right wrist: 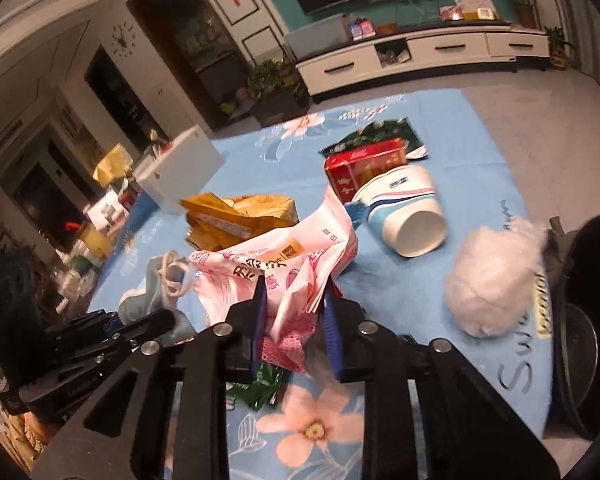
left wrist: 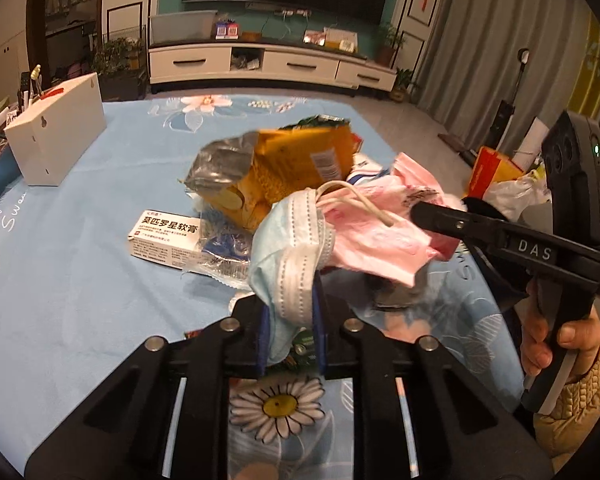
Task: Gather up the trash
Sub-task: 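Carry the masks over the black bin and open both grippers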
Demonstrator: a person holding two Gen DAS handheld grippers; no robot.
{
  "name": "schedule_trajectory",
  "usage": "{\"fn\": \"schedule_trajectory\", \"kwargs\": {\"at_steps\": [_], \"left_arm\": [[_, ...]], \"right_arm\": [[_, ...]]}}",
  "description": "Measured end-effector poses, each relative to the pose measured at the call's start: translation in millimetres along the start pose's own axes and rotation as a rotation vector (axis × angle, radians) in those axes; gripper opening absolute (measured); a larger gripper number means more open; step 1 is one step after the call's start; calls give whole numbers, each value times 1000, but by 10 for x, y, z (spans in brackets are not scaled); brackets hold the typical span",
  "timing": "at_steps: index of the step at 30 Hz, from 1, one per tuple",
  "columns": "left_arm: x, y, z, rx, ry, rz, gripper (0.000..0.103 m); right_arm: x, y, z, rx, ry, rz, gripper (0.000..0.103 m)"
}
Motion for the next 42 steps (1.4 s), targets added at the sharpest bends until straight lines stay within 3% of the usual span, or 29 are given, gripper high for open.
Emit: {"fn": "schedule_trajectory", "kwargs": {"at_steps": [7, 11, 19, 26, 28, 29, 30, 31, 34, 37, 42], "left_arm": [[264, -64, -225, 35, 60, 13, 18], [671, -176, -117, 22, 133, 64, 18], [1882, -493, 536, -40, 330, 192, 20], [2627, -492, 1331, -154, 415, 247, 21], [2736, -476, 1534, -184, 428, 242, 27], [2770, -463, 1629, -197, 429, 236, 36], [2806, -462, 1739, -213, 438, 224, 51], [2833, -445, 1803, -221, 442, 219, 56], [2820, -452, 1931, -232, 428, 208, 62], [2715, -472, 1884, -214, 423, 205, 77], [2543, -500, 1654, -180, 399, 193, 84]], "right_arm": [[472, 83, -610, 94, 54, 110, 27], [996, 136, -945, 158, 180, 195, 27], [1962, 404, -1323, 213, 498, 330, 27], [2360, 621, -1271, 186, 615, 351, 29], [2449, 643, -1200, 172, 633, 351, 32], [2500, 622, -1178, 168, 638, 351, 33], [2549, 627, -1161, 165, 642, 351, 35], [2593, 640, -1138, 157, 646, 353, 39], [2696, 724, -1089, 140, 629, 391, 52], [2730, 743, -1111, 145, 638, 400, 58], [2634, 727, -1173, 152, 611, 418, 59]]}}
Point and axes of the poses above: each gripper's, at about its wrist camera, not at the fingertips, and z roughly the way its jaws point, x to its right, y to its underside, the point moved 7 cm from there along z, roughly the way its jaws point, and after that the axes turned 9 degrees about y, right-handed, at the moved point
